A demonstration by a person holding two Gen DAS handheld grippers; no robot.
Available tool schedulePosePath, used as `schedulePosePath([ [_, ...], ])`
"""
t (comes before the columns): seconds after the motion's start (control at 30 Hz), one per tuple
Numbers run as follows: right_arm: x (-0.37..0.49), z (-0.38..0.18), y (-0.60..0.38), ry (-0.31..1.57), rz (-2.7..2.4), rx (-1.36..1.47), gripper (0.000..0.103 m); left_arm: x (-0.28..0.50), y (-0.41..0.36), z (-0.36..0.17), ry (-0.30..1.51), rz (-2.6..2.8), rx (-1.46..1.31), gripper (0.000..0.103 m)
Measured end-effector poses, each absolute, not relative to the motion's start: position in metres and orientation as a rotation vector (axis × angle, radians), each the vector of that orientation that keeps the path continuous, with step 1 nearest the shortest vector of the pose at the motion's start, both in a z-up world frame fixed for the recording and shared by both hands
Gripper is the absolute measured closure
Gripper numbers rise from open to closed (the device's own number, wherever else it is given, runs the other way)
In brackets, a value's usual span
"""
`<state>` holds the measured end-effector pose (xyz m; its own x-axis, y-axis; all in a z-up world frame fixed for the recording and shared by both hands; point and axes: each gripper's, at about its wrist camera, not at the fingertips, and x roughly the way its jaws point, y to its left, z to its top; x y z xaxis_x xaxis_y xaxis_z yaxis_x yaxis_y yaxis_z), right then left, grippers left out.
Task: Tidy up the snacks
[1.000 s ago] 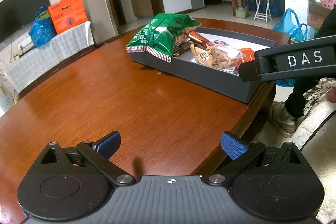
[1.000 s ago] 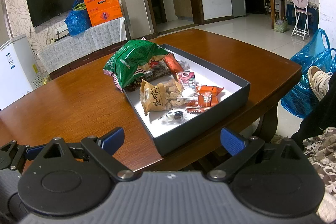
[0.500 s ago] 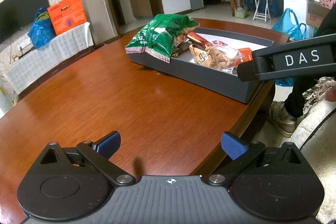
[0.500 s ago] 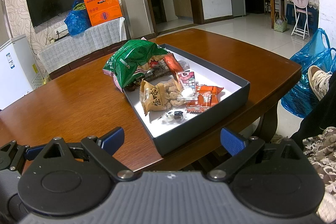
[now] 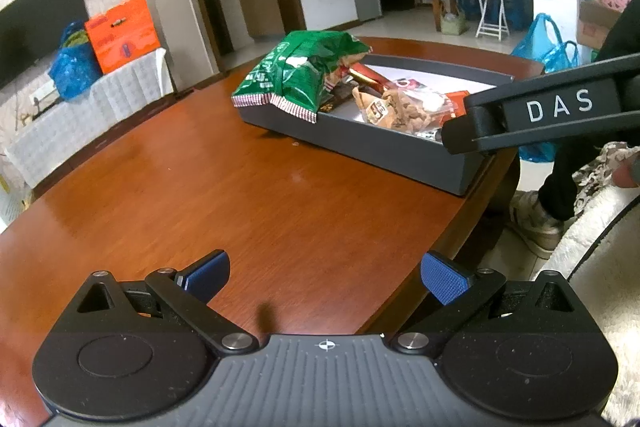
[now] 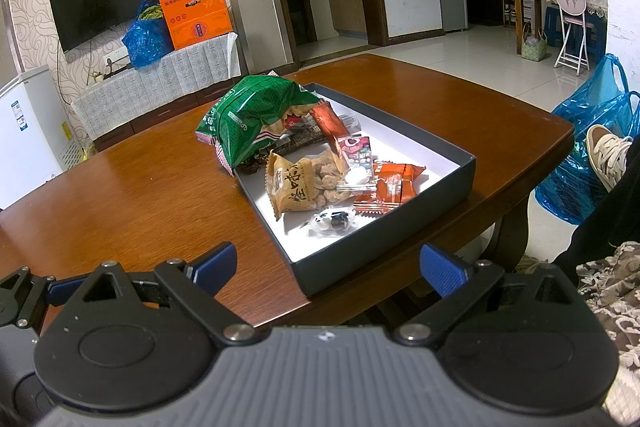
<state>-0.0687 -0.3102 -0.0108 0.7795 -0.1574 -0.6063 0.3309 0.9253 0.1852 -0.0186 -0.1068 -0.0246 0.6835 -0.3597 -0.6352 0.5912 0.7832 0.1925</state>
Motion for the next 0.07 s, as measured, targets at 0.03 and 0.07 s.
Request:
schedulePosePath([
  [0.03,-0.0686,-0.0108,-0.3103,0.625,-0.268,0.29,0.003,-0.0186,-0.107,-0.0248,0.616,-0.549,0.406,0.0],
  [0.07,-0.0686,-0.0108,-0.3103,0.625,-0.268,0.29,0.003,-0.0184,-0.107,-0.0248,0.616,-0.549,0.406,0.0],
])
